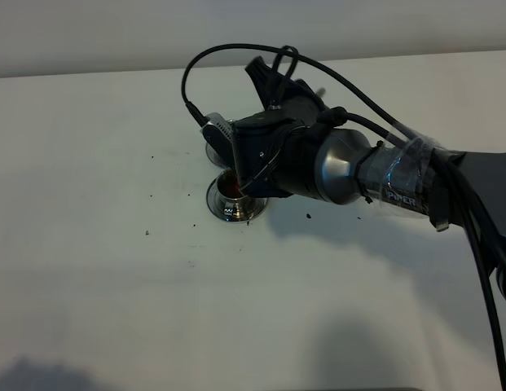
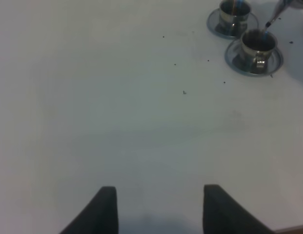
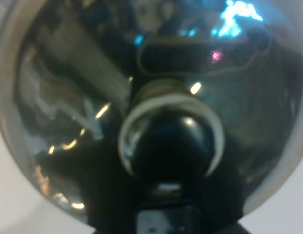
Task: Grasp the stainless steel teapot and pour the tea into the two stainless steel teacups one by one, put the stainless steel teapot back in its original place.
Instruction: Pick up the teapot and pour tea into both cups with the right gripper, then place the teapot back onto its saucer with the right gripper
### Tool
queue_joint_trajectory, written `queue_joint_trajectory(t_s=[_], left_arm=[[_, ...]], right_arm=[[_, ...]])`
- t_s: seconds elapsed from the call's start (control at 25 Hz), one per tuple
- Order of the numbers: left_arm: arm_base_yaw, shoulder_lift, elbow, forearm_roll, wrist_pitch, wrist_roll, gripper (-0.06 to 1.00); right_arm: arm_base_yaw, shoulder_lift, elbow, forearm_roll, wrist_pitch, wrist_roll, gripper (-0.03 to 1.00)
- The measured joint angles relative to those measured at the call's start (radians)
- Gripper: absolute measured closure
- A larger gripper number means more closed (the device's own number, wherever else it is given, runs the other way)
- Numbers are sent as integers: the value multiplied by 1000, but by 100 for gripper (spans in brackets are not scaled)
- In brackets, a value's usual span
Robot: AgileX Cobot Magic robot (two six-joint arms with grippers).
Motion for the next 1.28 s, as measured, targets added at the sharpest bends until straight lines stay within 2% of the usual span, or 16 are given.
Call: queue_joint_trajectory(t_s=[0.2, 0.4, 0.52, 0.68, 0.84, 1.0, 1.28], left_arm=[[0, 0, 0, 0, 0, 0, 51], [0, 0, 0, 0, 0, 0, 51], [0, 0, 0, 0, 0, 0, 51], [0, 0, 0, 0, 0, 0, 51], [0, 0, 0, 0, 0, 0, 51], [0, 0, 0, 0, 0, 0, 51], [0, 0, 0, 0, 0, 0, 51]], right_arm=[[0, 0, -5, 104, 39, 55, 79], [0, 0, -91, 242, 86, 112, 79], [0, 0, -141, 323, 162, 154, 79], [-12, -7, -175, 484, 251, 204, 79], [-36, -30, -178, 657, 261, 266, 79], [-45, -68, -178, 790, 263, 348, 79], [-45, -158, -54, 935, 259, 444, 79]])
